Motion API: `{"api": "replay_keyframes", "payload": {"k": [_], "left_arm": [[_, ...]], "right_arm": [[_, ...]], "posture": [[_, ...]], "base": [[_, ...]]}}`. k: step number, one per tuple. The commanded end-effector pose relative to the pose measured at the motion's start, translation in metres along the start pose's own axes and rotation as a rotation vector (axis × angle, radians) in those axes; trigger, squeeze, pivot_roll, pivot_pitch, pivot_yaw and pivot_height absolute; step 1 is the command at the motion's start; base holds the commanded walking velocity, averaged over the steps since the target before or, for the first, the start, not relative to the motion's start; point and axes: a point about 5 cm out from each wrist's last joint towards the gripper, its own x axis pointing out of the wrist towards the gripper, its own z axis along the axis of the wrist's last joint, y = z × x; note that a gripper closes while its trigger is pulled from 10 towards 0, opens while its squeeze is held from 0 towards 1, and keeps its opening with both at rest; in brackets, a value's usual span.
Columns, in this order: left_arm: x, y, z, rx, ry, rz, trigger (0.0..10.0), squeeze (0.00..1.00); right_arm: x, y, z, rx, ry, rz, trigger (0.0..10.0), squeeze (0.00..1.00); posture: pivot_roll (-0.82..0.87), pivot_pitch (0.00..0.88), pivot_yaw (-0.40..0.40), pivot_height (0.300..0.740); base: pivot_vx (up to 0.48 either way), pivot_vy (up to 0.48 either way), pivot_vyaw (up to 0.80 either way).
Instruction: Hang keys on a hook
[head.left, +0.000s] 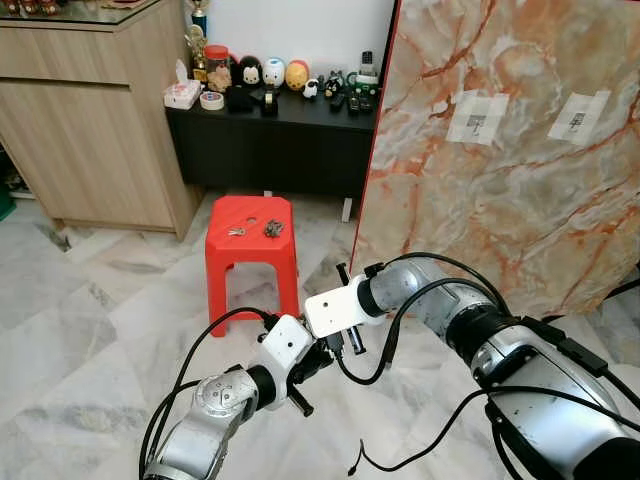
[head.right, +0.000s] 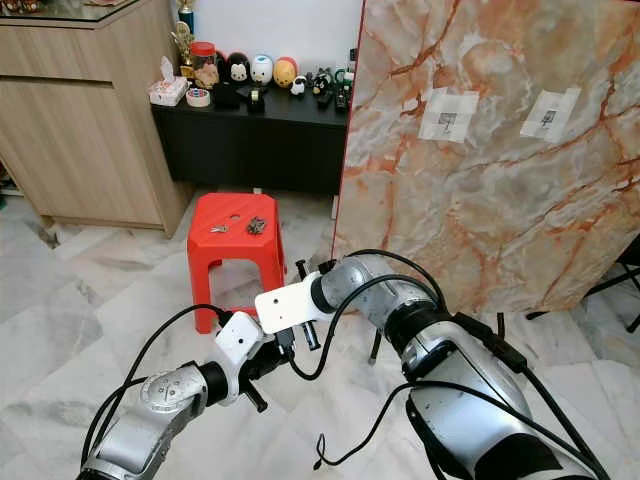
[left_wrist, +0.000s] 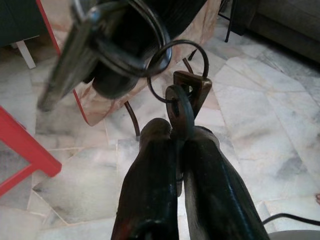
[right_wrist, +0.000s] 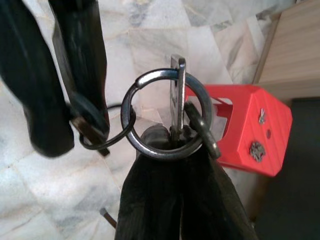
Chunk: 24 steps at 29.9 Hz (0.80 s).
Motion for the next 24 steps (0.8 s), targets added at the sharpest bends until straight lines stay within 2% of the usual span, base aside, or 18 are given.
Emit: {"api": "replay_keyframes", "payload": {"k": [1, 15, 24], "left_arm": [[0.000, -0.001, 0.002, -0.009, -0.011, 0.000, 0.0, 0.00], [-0.005, 0.002, -0.002, 0.000, 0.011, 0.000, 0.0, 0.00], [-0.005, 0.003, -0.002, 0.001, 0.013, 0.001, 0.0, 0.00]], "right_arm": [[-0.007, -0.003, -0.007, 0.027, 0.013, -0.020, 0.0, 0.00], [-0.013, 0.003, -0.022, 0.048, 0.074, -0.016, 0.0, 0.00], [-0.014, 0.003, -0.023, 0.049, 0.076, -0.016, 0.0, 0.00]], "posture": [[0.10, 0.000, -0.144, 0.728], [0.10, 0.000, -0.139, 0.728], [0.10, 0.000, -0.139, 0.728]], "base": [[0.000, 0.000, 0.00], [0.000, 0.000, 0.00], [0.000, 0.000, 0.00]]}}
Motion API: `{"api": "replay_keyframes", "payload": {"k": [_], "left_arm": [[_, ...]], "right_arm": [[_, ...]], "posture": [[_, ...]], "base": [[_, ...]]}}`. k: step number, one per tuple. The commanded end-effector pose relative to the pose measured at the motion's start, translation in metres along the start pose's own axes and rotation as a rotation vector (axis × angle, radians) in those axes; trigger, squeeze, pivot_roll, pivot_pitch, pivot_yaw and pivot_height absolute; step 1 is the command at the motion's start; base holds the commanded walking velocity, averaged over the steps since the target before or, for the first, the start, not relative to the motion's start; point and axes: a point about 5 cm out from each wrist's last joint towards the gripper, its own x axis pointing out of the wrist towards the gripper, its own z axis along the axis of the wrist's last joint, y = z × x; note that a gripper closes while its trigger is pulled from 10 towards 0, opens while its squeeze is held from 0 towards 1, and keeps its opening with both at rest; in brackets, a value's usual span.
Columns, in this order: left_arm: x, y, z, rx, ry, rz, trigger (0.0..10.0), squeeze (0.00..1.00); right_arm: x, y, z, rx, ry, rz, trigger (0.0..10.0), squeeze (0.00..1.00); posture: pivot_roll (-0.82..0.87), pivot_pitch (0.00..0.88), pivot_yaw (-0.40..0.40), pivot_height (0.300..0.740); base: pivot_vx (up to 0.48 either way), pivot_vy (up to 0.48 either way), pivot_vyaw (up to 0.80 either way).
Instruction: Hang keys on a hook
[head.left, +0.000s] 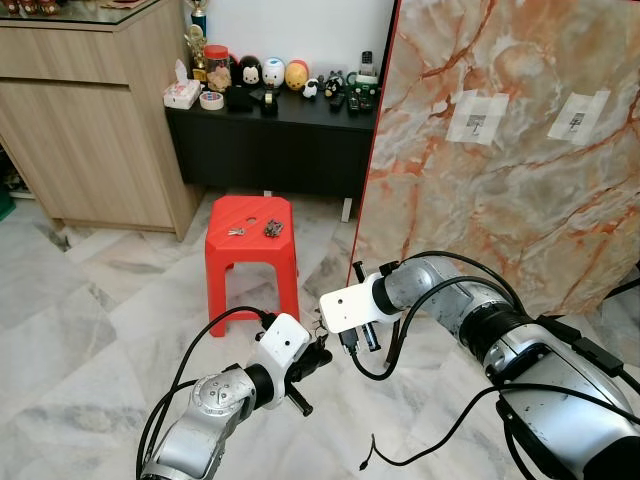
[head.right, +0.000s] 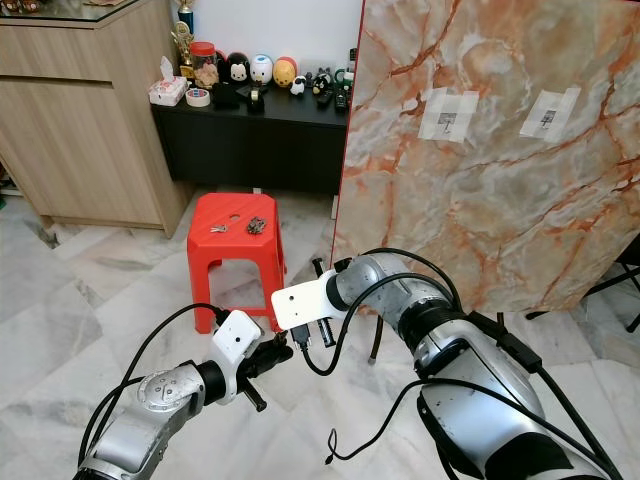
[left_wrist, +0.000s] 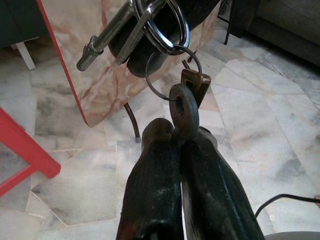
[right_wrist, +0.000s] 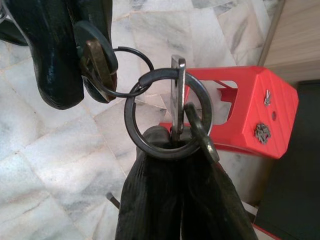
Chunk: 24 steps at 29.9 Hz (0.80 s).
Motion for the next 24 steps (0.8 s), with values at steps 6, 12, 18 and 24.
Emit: {"api": "replay_keyframes", "payload": {"k": [6, 12, 18, 24], "left_arm": [[-0.002, 0.000, -0.002, -0.003, 0.012, 0.000, 0.0, 0.00], [-0.002, 0.000, -0.002, -0.003, 0.012, 0.000, 0.0, 0.00], [-0.002, 0.000, -0.002, -0.003, 0.012, 0.000, 0.0, 0.00], [-0.006, 0.002, -0.003, 0.028, 0.036, -0.008, 0.0, 0.00]], "right_arm": [[-0.006, 0.000, -0.009, 0.026, 0.024, -0.016, 0.0, 0.00], [-0.006, 0.000, -0.009, 0.026, 0.024, -0.016, 0.0, 0.00], [-0.006, 0.000, -0.009, 0.026, 0.024, -0.016, 0.0, 0.00], [0.000, 0.015, -0.017, 0.069, 0.033, 0.028, 10.0, 1.00]], "posture": [[0.10, 0.000, -0.139, 0.728], [0.10, 0.000, -0.139, 0.728], [0.10, 0.000, -0.139, 0.728], [0.11, 0.000, -0.133, 0.728]], "base": [[0.000, 0.000, 0.00], [0.000, 0.000, 0.00], [0.000, 0.000, 0.00], [0.000, 0.000, 0.00]]}}
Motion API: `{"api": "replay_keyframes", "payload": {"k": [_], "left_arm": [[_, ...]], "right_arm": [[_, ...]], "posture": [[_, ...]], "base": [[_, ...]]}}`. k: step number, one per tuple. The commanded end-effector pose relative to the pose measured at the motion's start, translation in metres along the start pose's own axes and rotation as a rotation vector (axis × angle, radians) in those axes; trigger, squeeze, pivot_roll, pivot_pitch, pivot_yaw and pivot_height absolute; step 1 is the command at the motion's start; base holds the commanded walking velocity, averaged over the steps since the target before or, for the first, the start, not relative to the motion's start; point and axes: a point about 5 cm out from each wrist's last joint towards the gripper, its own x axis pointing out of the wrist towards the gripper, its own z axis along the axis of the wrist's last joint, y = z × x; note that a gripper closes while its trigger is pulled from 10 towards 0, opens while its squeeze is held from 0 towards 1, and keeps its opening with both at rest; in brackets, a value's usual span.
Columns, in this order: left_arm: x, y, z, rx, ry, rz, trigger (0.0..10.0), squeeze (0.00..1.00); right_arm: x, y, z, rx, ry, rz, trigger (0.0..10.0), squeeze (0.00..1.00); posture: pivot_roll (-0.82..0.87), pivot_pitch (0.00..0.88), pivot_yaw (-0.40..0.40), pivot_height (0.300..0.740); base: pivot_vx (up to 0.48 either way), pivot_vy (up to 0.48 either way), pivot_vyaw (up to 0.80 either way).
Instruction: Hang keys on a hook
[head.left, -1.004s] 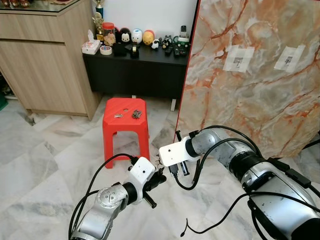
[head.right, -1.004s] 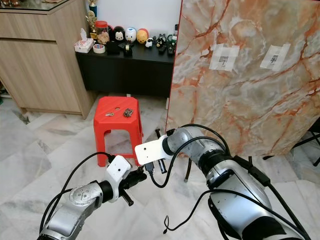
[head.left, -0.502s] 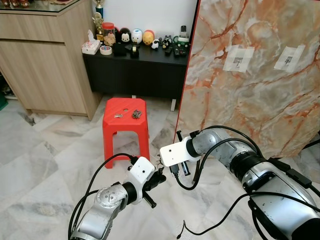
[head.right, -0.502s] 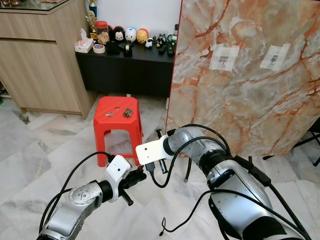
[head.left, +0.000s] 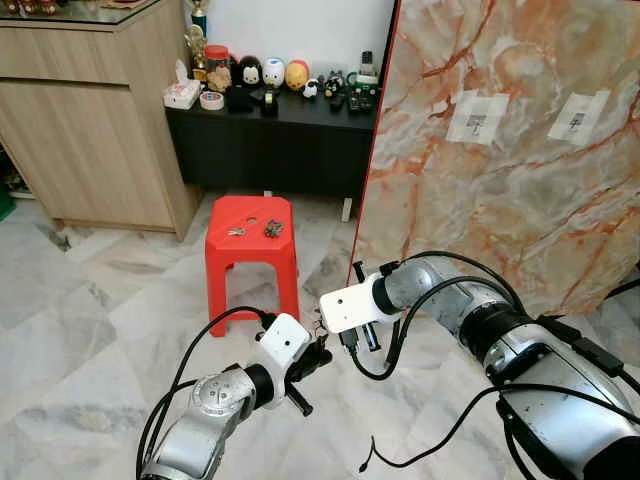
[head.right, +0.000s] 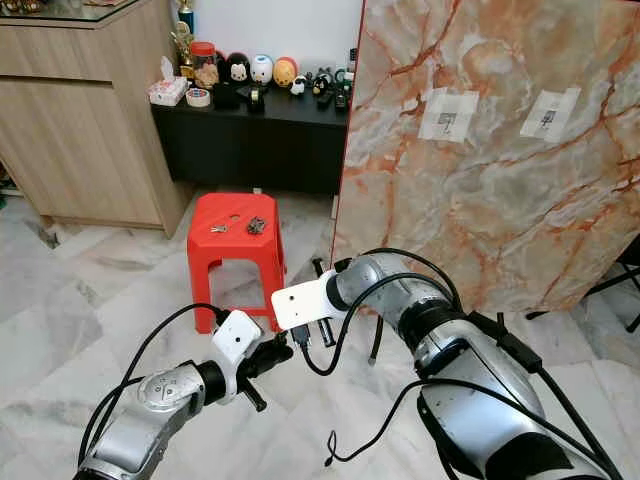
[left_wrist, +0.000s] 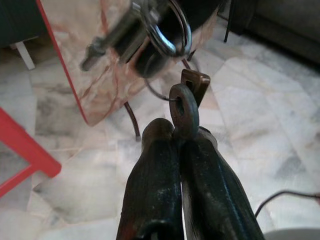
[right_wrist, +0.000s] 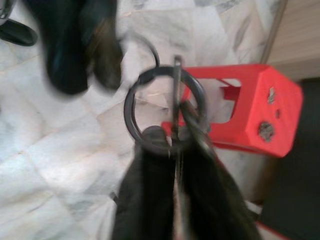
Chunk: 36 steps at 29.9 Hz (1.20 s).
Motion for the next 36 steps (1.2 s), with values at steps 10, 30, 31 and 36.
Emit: {"api": "replay_keyframes", "payload": {"k": [10, 30, 31, 36], "left_arm": [[-0.002, -0.002, -0.001, 0.015, 0.021, -0.020, 0.0, 0.00], [-0.006, 0.024, -0.001, 0.225, 0.114, 0.186, 10.0, 0.00], [-0.006, 0.024, -0.001, 0.225, 0.114, 0.186, 10.0, 0.00], [0.001, 0.026, 0.006, 0.315, 0.115, 0.218, 10.0, 0.00]], "right_arm": [[0.000, 0.011, -0.012, 0.042, 0.032, 0.029, 10.0, 0.67], [-0.030, 0.038, -0.096, 0.750, 0.126, -0.732, 10.0, 0.00], [-0.030, 0.038, -0.096, 0.750, 0.126, -0.732, 10.0, 0.00], [-0.033, 0.103, -0.136, 1.255, 0.252, -0.937, 10.0, 0.00]], "posture": [[0.10, 0.000, -0.130, 0.728], [0.08, 0.000, -0.101, 0.728], [0.08, 0.000, -0.101, 0.728], [0.06, 0.000, -0.079, 0.728]], "base": [[0.000, 0.000, 0.00], [0.000, 0.000, 0.00], [0.000, 0.000, 0.00], [0.000, 0.000, 0.00]]}}
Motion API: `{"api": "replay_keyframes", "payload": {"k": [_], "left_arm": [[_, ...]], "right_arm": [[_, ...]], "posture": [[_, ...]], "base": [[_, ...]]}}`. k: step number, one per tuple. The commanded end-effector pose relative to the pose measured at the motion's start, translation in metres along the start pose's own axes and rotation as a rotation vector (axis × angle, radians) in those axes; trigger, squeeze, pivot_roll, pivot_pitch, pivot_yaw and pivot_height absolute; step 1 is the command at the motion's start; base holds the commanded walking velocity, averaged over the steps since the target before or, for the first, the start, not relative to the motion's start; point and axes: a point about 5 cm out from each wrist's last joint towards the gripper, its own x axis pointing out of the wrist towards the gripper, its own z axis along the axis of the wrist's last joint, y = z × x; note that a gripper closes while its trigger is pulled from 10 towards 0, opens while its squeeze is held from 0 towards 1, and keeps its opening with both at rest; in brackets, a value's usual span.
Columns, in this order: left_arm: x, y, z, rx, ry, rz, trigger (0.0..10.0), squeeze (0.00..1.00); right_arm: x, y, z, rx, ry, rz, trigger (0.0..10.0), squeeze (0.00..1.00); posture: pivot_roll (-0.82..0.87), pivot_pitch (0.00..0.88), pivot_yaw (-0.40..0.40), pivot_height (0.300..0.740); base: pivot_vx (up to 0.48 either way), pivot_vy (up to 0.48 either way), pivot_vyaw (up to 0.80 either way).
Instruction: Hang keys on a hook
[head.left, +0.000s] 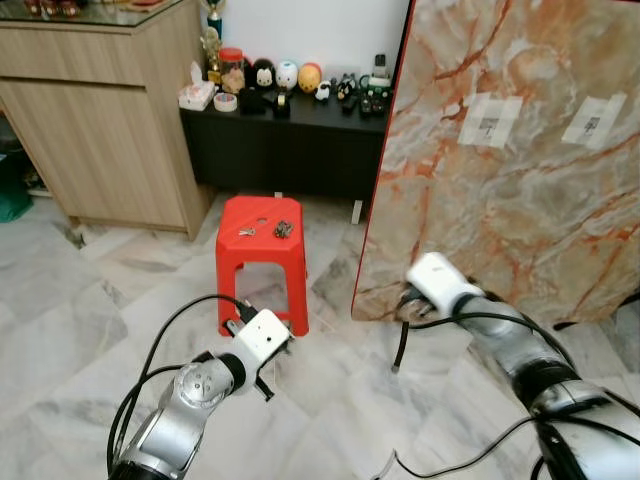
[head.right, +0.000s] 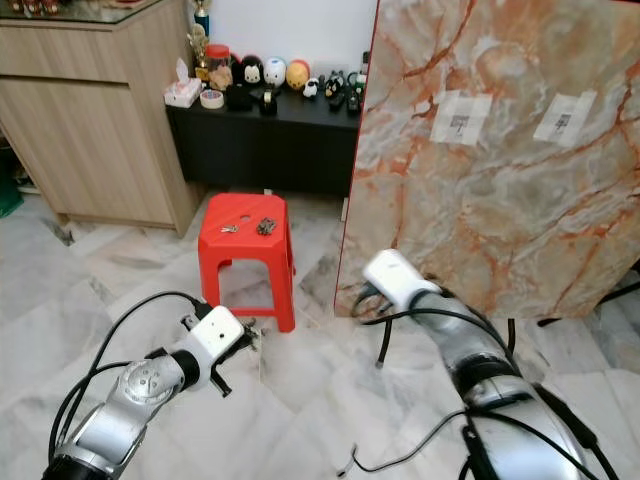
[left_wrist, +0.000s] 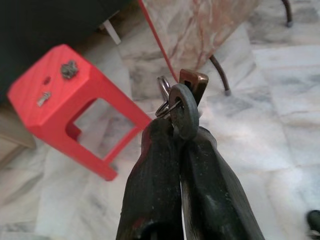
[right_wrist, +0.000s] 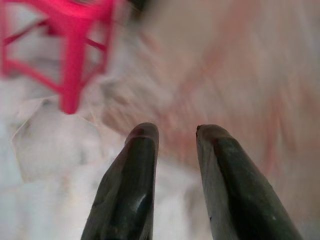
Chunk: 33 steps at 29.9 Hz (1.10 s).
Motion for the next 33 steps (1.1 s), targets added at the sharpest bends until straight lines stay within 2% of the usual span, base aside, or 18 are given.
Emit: {"api": "replay_keyframes", "payload": {"k": [1, 3, 6, 7, 9, 10, 12, 14, 17, 22, 24, 33], "left_arm": [[0.006, -0.005, 0.014, 0.006, -0.065, -0.015, 10.0, 0.00], [0.009, -0.009, 0.019, 0.012, -0.090, -0.020, 10.0, 0.00], [0.012, -0.014, 0.026, -0.006, -0.121, -0.003, 10.0, 0.00], [0.012, -0.014, 0.026, -0.006, -0.121, -0.003, 10.0, 0.00], [0.013, -0.016, 0.029, -0.021, -0.135, 0.011, 10.0, 0.00], [0.015, -0.018, 0.031, -0.041, -0.148, 0.030, 10.0, 0.00], [0.017, -0.024, 0.035, -0.051, -0.170, 0.020, 10.0, 0.00], [0.018, -0.028, 0.038, -0.047, -0.185, 0.014, 10.0, 0.00], [0.022, -0.037, 0.049, -0.067, -0.230, -0.006, 10.0, 0.00], [0.025, -0.038, 0.055, -0.076, -0.251, 0.010, 10.0, 0.00], [0.025, -0.036, 0.057, -0.093, -0.270, 0.021, 10.0, 0.00], [0.024, -0.037, 0.055, -0.078, -0.266, 0.010, 10.0, 0.00]], "right_arm": [[-0.008, 0.003, -0.035, 0.169, 0.116, -0.067, 10.0, 0.00], [-0.018, 0.016, -0.067, 0.301, 0.206, -0.114, 10.0, 0.00], [-0.034, 0.036, -0.107, 0.387, 0.355, -0.150, 10.0, 0.00], [-0.034, 0.036, -0.107, 0.387, 0.355, -0.150, 10.0, 0.00], [-0.042, 0.046, -0.122, 0.430, 0.412, -0.156, 10.0, 0.00], [-0.049, 0.058, -0.135, 0.461, 0.467, -0.153, 10.0, 0.00], [-0.058, 0.073, -0.148, 0.459, 0.520, -0.134, 10.0, 0.00], [-0.064, 0.081, -0.156, 0.454, 0.553, -0.126, 10.0, 0.00], [-0.080, 0.099, -0.174, 0.497, 0.649, -0.121, 10.0, 0.00], [-0.082, 0.107, -0.175, 0.535, 0.654, -0.096, 10.0, 0.00], [-0.077, 0.108, -0.170, 0.540, 0.638, -0.081, 10.0, 0.00], [-0.068, 0.097, -0.160, 0.549, 0.610, -0.111, 10.0, 0.00]], "posture": [[0.05, 0.000, -0.068, 0.728], [0.05, 0.000, -0.068, 0.728], [0.07, 0.000, -0.070, 0.728], [0.07, 0.000, -0.070, 0.728], [0.07, 0.000, -0.068, 0.728], [0.07, 0.000, -0.063, 0.728], [0.06, 0.000, -0.061, 0.728], [0.06, 0.000, -0.060, 0.728], [0.08, 0.000, -0.063, 0.728], [0.08, 0.000, -0.062, 0.728], [0.08, 0.000, -0.061, 0.728], [0.08, 0.000, -0.061, 0.728]], "base": [[0.000, 0.000, 0.00], [0.000, 0.000, 0.00], [0.000, 0.000, 0.00], [0.000, 0.000, 0.00], [0.000, 0.000, 0.00], [0.000, 0.000, 0.00], [0.000, 0.000, 0.00], [0.000, 0.000, 0.00], [0.000, 0.000, 0.00], [0.000, 0.000, 0.00], [0.000, 0.000, 0.00], [0.272, 0.000, 0.00]]}}
